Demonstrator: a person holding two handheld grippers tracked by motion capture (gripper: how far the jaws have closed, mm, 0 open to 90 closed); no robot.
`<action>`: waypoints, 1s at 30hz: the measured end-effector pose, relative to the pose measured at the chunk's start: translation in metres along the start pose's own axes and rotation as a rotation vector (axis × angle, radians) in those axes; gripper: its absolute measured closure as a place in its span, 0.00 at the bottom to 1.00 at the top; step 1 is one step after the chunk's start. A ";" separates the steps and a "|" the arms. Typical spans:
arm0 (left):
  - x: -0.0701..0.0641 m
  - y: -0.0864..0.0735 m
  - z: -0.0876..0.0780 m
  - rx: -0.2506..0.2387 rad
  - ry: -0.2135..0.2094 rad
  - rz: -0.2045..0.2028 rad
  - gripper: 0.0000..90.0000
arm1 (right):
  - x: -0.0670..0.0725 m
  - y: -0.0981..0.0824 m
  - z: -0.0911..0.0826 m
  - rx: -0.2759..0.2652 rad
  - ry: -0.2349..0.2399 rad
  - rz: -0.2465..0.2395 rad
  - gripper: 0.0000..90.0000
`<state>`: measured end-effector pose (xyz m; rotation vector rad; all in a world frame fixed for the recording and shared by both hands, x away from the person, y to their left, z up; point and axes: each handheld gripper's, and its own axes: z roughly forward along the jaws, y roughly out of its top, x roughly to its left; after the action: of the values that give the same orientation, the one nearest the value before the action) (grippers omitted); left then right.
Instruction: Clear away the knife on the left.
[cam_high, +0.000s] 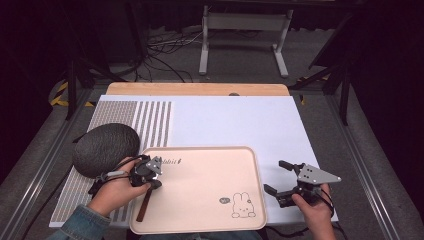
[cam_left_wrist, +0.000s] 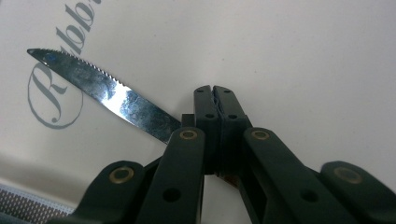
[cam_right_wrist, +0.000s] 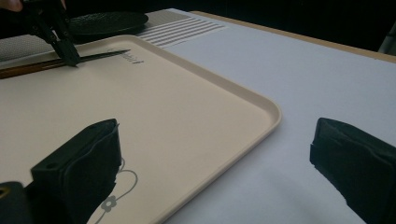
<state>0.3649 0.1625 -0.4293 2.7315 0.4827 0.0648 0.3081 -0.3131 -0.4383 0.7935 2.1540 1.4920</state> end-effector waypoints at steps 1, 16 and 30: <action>0.000 -0.001 0.000 0.001 0.001 -0.003 0.99 | 0.000 0.000 0.000 0.000 0.000 0.000 0.03; 0.004 -0.011 -0.004 -0.009 0.021 -0.046 0.98 | 0.001 -0.001 0.001 0.004 0.002 -0.001 0.03; 0.006 -0.016 -0.006 -0.009 0.023 -0.062 0.97 | 0.000 -0.001 0.002 0.011 0.005 -0.005 0.03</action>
<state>0.3652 0.1803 -0.4298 2.7076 0.5723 0.0825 0.3086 -0.3120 -0.4402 0.7885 2.1677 1.4828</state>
